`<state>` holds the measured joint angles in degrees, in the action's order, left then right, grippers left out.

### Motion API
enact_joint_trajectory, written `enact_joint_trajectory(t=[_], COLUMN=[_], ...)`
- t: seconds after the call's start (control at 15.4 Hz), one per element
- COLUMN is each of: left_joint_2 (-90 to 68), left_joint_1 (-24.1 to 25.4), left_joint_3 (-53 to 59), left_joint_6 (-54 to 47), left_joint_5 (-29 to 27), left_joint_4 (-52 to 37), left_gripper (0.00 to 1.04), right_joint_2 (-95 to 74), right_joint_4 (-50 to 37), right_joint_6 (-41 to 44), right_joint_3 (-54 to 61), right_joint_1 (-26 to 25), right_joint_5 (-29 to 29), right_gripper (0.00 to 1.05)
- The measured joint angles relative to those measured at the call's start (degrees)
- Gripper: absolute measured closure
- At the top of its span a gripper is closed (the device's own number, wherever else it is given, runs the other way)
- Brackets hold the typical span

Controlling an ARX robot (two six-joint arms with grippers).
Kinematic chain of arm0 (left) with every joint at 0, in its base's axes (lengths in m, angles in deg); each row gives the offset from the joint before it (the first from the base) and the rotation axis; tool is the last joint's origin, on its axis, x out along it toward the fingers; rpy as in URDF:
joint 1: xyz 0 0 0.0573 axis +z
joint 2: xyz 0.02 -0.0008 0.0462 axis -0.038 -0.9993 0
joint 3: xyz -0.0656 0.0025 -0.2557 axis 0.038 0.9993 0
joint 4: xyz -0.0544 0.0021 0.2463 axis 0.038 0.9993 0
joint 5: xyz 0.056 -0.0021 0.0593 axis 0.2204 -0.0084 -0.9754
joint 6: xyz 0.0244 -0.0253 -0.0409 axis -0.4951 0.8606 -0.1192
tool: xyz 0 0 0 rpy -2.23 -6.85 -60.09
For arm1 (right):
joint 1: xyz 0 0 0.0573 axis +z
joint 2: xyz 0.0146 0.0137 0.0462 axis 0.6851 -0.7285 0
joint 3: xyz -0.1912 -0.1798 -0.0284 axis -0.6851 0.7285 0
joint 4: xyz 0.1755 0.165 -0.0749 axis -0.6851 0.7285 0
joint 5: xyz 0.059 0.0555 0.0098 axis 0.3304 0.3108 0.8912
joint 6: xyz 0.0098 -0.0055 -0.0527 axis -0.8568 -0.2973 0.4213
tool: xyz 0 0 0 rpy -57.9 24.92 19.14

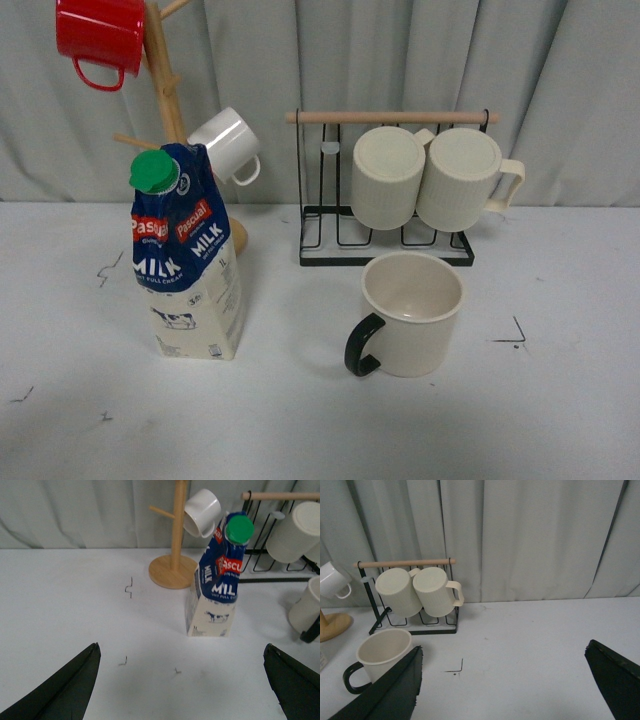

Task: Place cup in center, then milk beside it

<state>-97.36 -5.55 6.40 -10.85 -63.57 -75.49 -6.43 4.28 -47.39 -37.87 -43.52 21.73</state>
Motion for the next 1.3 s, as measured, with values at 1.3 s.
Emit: enact_joint_trajectory(t=[1.3], left_joint_2=[-74.27], left_joint_1=[-7.56], left_joint_3=[-25.4], left_joint_6=[0.07], left_joint_5=[-0.13], left_joint_4=[-42.93], left_gripper=[0.07], right_joint_2=[0.0], right_joint_4=[-0.02], right_joint_6=[0.0], right_joint_3=[0.0], right_joint_1=[0.0], right_joint_5=[0.0], right_gripper=[0.06])
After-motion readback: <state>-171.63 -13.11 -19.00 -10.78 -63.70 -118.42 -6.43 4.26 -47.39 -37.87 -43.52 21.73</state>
